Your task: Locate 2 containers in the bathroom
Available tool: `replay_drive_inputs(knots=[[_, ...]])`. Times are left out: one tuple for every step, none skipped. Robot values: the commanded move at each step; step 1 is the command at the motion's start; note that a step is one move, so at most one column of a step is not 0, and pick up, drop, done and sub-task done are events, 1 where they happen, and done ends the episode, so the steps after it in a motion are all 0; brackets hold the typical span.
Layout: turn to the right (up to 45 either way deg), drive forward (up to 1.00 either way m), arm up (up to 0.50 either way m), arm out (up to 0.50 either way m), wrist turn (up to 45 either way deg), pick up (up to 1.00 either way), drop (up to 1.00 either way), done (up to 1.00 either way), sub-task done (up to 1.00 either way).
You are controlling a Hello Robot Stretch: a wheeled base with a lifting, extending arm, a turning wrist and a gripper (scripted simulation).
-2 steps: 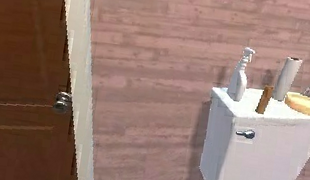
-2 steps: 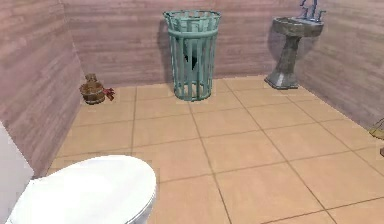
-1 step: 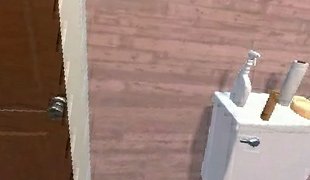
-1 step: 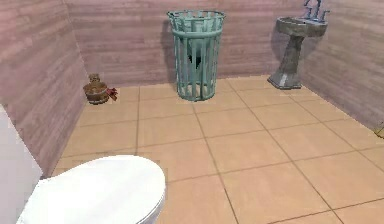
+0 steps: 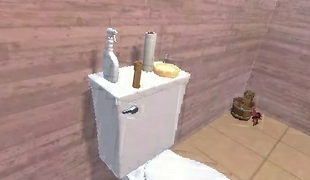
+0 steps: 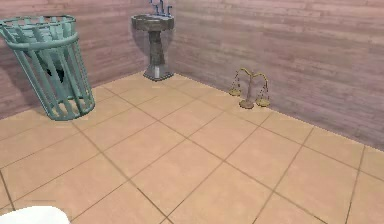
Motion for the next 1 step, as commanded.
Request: replay_drive_inputs(knots=[[0.0, 0.00, 0.00, 0.00, 0.0, 0.00, 0.00, 1.00, 0.00]])
